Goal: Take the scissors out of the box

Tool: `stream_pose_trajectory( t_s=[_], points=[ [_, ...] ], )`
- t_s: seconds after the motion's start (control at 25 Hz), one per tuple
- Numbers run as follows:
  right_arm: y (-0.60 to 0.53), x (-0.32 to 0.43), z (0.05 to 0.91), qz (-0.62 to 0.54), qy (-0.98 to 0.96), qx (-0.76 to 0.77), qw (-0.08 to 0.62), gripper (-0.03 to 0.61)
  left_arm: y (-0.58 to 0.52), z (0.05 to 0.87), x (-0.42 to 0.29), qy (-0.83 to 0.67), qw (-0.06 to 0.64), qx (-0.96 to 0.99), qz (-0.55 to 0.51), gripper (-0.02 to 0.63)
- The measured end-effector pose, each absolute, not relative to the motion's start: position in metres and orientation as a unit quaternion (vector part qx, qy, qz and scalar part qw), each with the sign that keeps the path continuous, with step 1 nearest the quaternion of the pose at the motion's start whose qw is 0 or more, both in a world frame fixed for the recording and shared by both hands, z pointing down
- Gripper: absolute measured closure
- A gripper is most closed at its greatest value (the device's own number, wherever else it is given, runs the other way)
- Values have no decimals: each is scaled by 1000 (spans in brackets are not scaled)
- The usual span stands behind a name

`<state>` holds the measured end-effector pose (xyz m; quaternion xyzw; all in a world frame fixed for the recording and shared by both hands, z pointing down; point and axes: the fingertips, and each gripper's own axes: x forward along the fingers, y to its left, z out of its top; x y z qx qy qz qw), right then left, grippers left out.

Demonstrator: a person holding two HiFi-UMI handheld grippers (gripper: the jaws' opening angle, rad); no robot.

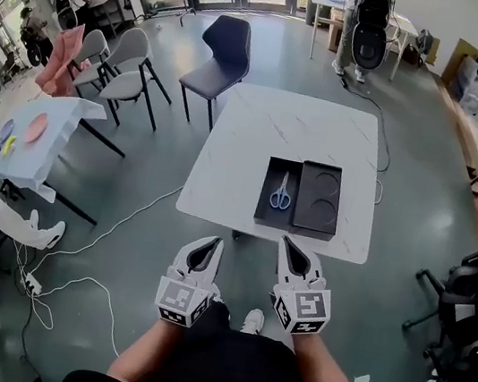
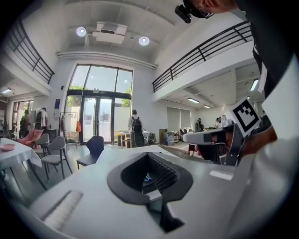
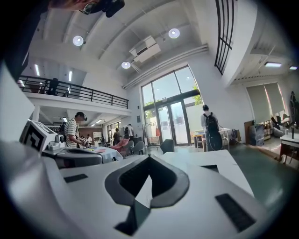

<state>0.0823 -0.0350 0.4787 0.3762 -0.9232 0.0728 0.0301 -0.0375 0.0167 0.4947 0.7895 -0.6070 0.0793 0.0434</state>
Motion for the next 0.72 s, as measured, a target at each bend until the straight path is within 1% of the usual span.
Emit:
stream_pose_trajectory(
  t_s=[0.24, 0.4, 0.72],
  points=[
    [-52, 83, 484, 72, -922, 380, 33, 572, 0, 503, -57, -613, 50, 784, 85, 604],
    [-68, 81, 490, 68, -918, 387, 48, 572, -20, 505, -66, -606, 52, 789, 85, 604],
    [-128, 75, 489, 74, -895, 435, 59, 572, -67, 508, -87, -578, 63, 810, 80, 604]
  ],
)
